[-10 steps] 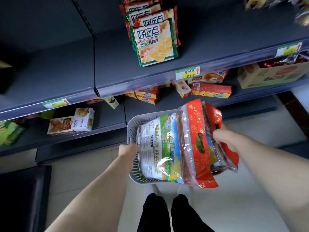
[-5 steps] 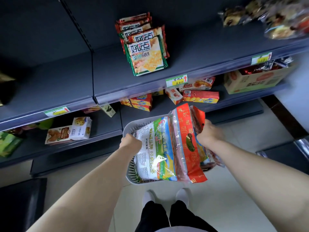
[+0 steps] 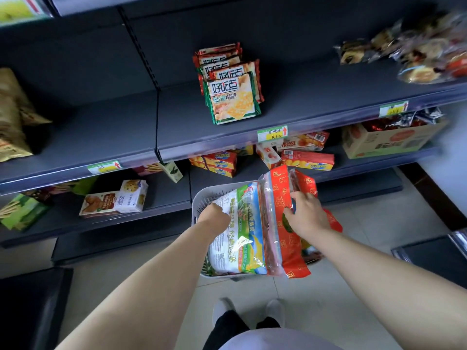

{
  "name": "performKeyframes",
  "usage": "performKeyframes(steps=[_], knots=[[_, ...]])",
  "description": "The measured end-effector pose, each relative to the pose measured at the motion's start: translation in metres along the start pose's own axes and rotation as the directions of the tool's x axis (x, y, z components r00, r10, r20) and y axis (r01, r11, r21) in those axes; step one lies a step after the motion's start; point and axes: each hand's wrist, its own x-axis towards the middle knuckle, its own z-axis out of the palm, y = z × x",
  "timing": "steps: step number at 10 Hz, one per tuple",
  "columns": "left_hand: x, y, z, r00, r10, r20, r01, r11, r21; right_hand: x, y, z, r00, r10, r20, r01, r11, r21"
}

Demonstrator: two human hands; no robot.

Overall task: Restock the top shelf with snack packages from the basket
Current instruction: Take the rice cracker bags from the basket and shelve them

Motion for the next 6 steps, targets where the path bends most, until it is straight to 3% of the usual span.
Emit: performKeyframes(steps=[1,2,3,4,5,6], knots=[[-0.001,-0.01,0.001,0.999,-0.042,0.017,0.042,0.999,0.019,-0.003,-0.007,0.002,0.992,-0.07,-0.104,0.063,0.996,-0.065],[-0.01,-0.013,0.002,0.999,-0.051,-0.015,0.049,0.992,-0.121,-0.004,-0.011,0.002,0.972,-0.173,-0.157,0.151,0.978,-0.147],[-0.017,-0.021,0.005,0.995,0.078,0.053,-0.092,0.927,0.363,-0.002,-0.016,0.006,0.978,-0.203,0.037,0.203,0.979,0.0],[-0.02,-0.016,0.002,0.996,0.068,0.059,-0.087,0.896,0.435,-0.004,-0.02,0.017,0.954,-0.138,0.266,0.134,0.99,0.031],[-0.026,-0.012,0.005,0.997,-0.044,0.059,0.03,0.975,0.219,-0.008,-0.024,0.027,0.962,-0.066,0.267,0.08,0.996,-0.044],[-0.024,-0.011,-0.003,0.995,-0.101,-0.006,0.099,0.979,-0.176,-0.011,-0.026,0.027,0.998,-0.062,0.024,0.066,0.97,-0.236]])
